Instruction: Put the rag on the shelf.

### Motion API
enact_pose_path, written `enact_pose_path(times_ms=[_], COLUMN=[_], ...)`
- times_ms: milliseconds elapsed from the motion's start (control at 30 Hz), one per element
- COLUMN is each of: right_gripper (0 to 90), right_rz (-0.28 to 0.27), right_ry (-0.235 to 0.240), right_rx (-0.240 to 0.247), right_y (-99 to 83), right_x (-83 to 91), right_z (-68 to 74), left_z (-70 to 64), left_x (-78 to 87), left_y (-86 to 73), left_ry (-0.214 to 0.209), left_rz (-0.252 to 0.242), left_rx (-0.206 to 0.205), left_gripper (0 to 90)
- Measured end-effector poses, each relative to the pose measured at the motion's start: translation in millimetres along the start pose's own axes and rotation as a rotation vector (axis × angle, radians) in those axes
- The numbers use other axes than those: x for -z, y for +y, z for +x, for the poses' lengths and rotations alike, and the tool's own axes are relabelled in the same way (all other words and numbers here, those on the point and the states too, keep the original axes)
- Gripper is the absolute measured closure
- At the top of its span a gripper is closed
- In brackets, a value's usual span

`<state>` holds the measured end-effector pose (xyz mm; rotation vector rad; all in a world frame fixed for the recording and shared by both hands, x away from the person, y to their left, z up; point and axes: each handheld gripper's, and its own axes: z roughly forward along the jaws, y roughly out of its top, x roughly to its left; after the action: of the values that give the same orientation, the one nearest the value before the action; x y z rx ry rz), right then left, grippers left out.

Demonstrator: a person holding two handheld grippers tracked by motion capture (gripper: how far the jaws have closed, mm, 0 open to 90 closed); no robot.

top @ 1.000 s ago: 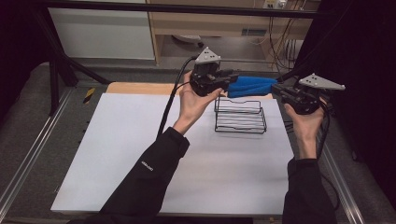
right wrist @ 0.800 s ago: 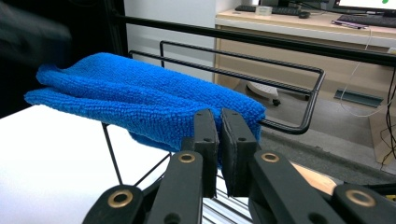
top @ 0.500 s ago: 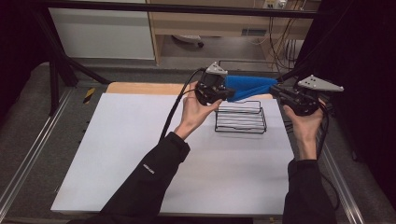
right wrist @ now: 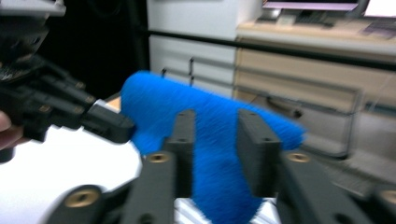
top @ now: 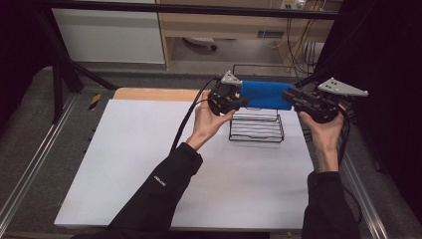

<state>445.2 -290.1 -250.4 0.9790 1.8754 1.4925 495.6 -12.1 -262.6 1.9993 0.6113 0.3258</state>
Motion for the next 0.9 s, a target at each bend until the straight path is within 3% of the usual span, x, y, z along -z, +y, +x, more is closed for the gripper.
enact_pose_path(times_ms=[167, 267, 500, 667, 900], right_gripper=[87.0, 87.9, 86.6, 79.6, 61.4], right_rz=[0.078, 0.107, 0.098, 0.067, 0.034], right_ry=[-0.008, -0.06, -0.088, -0.072, -0.055], right_rx=[-0.054, -0.049, -0.055, -0.036, -0.031], right_y=[-18.5, -30.3, -40.4, -35.6, -25.9], right_x=[-9.7, -13.2, -14.0, -6.1, 7.0], right_z=[-4.2, -9.3, -16.1, -8.5, 1.8], left_z=[1.6, 4.1, 6.6, 6.5, 6.4], left_x=[-0.8, -2.0, -0.7, 8.6, 30.0], left_y=[-4.7, -7.2, -8.1, -7.3, -11.9], left_ry=[0.006, 0.01, 0.01, 0.008, 0.015], left_rz=[0.003, -0.001, -0.017, -0.03, -0.006], left_rx=[-0.012, -0.008, 0.002, -0.003, -0.009], left_gripper=[89.8, 89.8, 89.8, 89.3, 75.7])
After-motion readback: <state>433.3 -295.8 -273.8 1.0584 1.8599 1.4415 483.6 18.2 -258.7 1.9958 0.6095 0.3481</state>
